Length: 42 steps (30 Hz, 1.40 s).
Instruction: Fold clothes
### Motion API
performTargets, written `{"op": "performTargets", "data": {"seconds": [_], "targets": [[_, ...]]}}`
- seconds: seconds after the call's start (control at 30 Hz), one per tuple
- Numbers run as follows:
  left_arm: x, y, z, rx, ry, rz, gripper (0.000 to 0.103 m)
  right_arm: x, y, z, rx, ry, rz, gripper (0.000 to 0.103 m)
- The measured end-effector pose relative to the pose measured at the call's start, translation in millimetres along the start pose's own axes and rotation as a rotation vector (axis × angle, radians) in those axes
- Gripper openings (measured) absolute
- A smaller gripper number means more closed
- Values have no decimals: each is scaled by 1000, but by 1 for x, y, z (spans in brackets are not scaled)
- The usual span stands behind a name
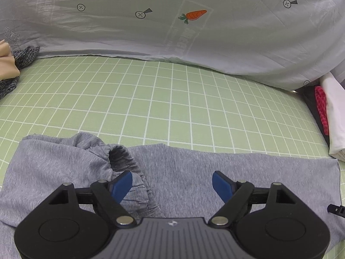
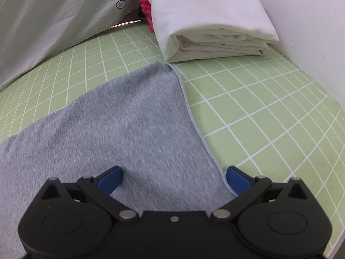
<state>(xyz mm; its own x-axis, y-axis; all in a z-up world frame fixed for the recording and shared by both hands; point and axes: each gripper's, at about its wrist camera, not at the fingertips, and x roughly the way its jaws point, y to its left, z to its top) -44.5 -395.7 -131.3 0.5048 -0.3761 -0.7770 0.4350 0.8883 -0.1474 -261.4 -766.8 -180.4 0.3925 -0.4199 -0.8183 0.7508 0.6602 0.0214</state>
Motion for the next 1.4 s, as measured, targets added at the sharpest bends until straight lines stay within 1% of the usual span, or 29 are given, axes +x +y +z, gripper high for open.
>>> {"op": "performTargets", "data": {"seconds": [0.13, 0.2, 0.27, 0.3, 0.33, 0.37, 0.43, 0.47, 0.5, 0.6, 0.7, 0.83, 0.9, 1.0, 1.1, 1.27, 1.4], "targets": [[-7, 4, 0, -29, -23, -19, 84, -1, 1, -5, -18, -33, 9, 103], [-11, 7, -1, -41, -29, -18, 84, -4, 4, -4, -49, -33, 37, 103], [-14, 9, -3, -53, -33, -12, 84, -7, 7, -3, -80, -33, 65, 97], [-17, 11, -4, -58, -35, -3, 84, -9, 9, -2, -96, -33, 79, 88], [-21, 13, -6, -64, -36, 8, 84, -10, 10, -2, -111, -33, 93, 76], [-26, 16, -7, -69, -38, 19, 84, -12, 12, -1, -127, -33, 108, 68], [-35, 22, -10, -79, -44, 34, 84, -15, 16, 0, -158, -31, 136, 31], [-40, 25, -12, -87, -46, 39, 84, -16, 22, 1, -174, -23, 149, 22], [-45, 30, -15, -99, -49, 41, 84, -16, 26, 2, -189, -16, 148, 16], [-60, 48, -21, -144, -44, 56, 84, -17, 36, 4, -233, -8, 107, 14], [-74, 70, -26, -179, -43, 89, 84, -19, 47, 6, -276, -3, 67, 13], [-90, 104, -31, -204, -38, 135, 84, -39, 62, 7, -320, -56, 24, 13], [-97, 121, -31, -207, -30, 147, 84, -53, 78, 8, -332, -88, 23, 13], [-104, 145, -31, -212, -22, 140, 84, -74, 101, 8, -351, -135, 21, 13], [-110, 164, -29, -196, -17, 132, 84, -96, 127, 7, -372, -183, 21, 13], [-118, 196, -24, -163, -15, 124, 85, -126, 201, -24, -451, -236, 77, 13], [-118, 219, -24, -157, -5, 127, 85, -125, 234, -57, -479, -200, 95, 13]]}}
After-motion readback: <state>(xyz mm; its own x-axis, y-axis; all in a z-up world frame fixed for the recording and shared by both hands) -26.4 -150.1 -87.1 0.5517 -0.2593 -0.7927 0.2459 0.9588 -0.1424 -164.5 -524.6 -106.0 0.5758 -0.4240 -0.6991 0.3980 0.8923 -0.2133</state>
